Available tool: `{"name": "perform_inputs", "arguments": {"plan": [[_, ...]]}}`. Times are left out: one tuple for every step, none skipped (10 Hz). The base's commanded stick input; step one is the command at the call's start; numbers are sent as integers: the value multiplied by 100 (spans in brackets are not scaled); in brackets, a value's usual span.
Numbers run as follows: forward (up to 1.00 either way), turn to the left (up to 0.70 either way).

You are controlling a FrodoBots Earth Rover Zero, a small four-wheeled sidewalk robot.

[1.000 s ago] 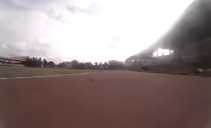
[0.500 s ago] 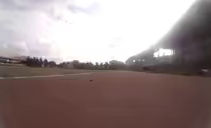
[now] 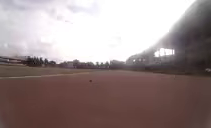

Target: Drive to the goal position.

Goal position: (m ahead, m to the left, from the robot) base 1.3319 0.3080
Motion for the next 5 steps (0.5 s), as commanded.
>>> {"name": "perform_inputs", "arguments": {"plan": [[70, 0], [70, 0], [70, 0], [70, 0], [70, 0]]}}
